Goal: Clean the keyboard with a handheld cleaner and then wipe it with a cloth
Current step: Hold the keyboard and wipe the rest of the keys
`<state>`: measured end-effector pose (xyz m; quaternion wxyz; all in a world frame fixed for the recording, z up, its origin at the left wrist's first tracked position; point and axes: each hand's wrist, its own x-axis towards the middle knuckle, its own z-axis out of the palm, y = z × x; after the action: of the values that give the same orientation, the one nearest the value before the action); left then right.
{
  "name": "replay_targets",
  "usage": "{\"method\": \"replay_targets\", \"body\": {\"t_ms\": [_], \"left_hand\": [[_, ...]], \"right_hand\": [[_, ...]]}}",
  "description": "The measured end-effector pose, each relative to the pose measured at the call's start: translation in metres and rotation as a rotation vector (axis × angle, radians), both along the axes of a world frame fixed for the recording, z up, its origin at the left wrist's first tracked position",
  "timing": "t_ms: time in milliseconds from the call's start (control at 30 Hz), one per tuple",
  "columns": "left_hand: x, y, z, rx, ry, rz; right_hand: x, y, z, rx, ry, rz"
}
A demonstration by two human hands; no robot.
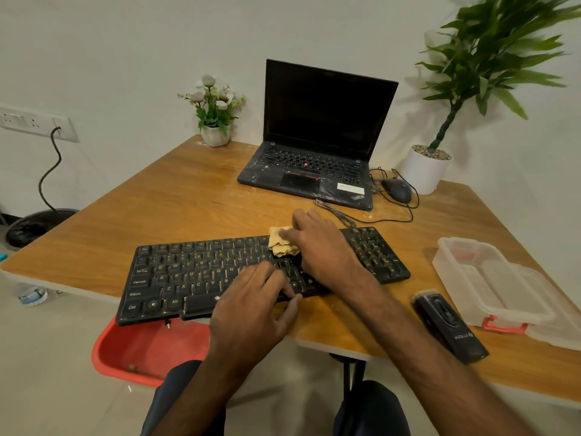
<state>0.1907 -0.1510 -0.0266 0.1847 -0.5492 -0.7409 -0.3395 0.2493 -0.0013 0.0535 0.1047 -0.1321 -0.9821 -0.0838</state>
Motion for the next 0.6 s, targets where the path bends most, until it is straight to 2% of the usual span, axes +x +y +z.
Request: {"method": "replay_targets", "body": {"t_ms": [200,367,500,600], "left_hand": [[0.0,-0.001,-0.001,0.003,-0.012,-0.02],[-0.001,0.0,-0.001,-0.003,0.002,-0.01],[0.0,-0.001,-0.002,-0.011,-0.005,-0.007],[0.0,-0.001,-0.002,-0.008,0.001,0.002]], "right_hand": [[0.01,0.025,0.0,-0.062,0.075,-0.208],[0.0,0.0,0.0,-0.057,0.007,-0.009],[0.005,0.014,0.003,-0.034,0.035,-0.125],[-0.005,-0.005,0.002,-0.036,0.017,-0.068]]}}
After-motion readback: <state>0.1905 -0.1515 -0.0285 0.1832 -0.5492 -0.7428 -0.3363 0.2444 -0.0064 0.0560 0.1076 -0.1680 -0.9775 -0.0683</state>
